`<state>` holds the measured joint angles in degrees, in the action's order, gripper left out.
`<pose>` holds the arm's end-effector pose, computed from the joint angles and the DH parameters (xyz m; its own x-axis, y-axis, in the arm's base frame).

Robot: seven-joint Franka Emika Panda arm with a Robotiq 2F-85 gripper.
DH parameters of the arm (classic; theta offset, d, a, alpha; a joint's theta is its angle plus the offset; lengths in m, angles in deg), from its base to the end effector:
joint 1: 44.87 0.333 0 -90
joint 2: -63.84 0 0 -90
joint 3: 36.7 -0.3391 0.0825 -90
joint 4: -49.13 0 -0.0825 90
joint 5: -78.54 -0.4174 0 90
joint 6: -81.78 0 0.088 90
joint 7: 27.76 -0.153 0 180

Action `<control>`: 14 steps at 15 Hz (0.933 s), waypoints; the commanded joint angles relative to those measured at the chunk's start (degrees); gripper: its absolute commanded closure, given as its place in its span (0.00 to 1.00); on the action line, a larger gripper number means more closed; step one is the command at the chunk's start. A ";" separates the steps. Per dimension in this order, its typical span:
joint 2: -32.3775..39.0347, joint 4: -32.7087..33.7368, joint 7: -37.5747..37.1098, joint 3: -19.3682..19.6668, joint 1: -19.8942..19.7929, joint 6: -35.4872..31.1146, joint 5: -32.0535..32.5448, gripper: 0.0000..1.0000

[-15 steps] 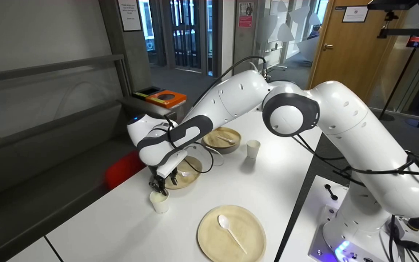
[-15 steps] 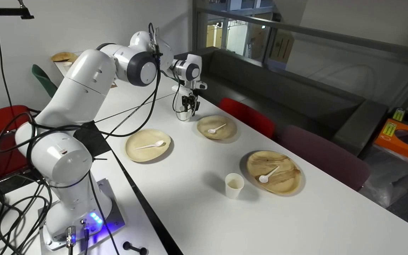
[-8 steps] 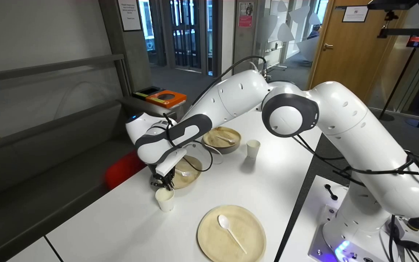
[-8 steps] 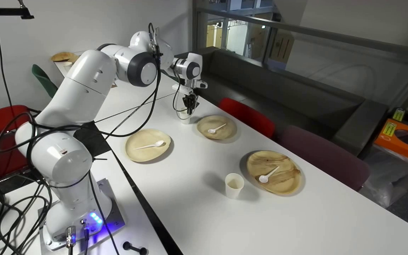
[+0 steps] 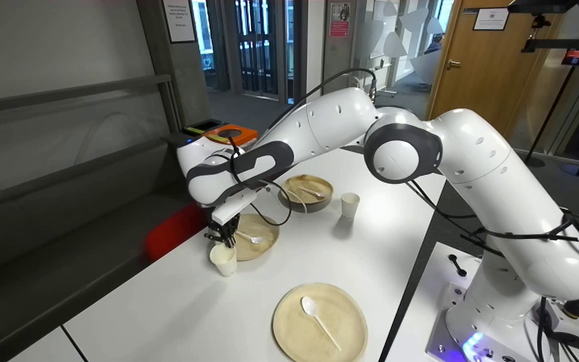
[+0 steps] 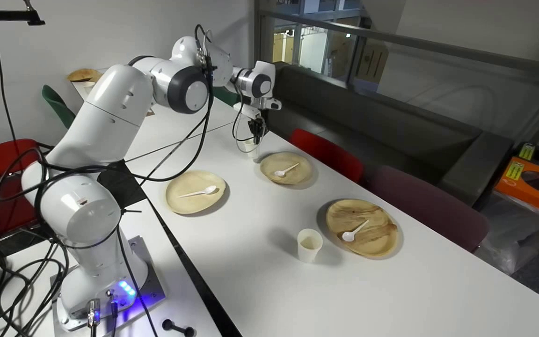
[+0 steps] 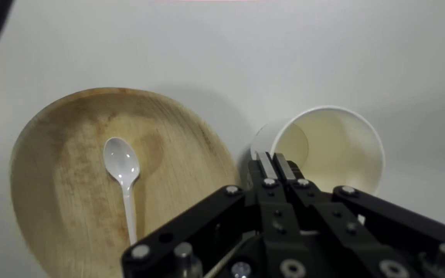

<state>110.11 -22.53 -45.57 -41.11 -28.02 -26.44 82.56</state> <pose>0.7254 0.2605 0.2206 0.9857 0.0633 -0.1565 0.0730 -0.9957 0.0571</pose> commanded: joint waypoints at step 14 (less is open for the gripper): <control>-35.24 -28.77 -17.28 10.68 -14.78 5.29 -8.36 0.99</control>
<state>84.63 -40.12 -57.97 -31.87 -41.27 -19.90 75.17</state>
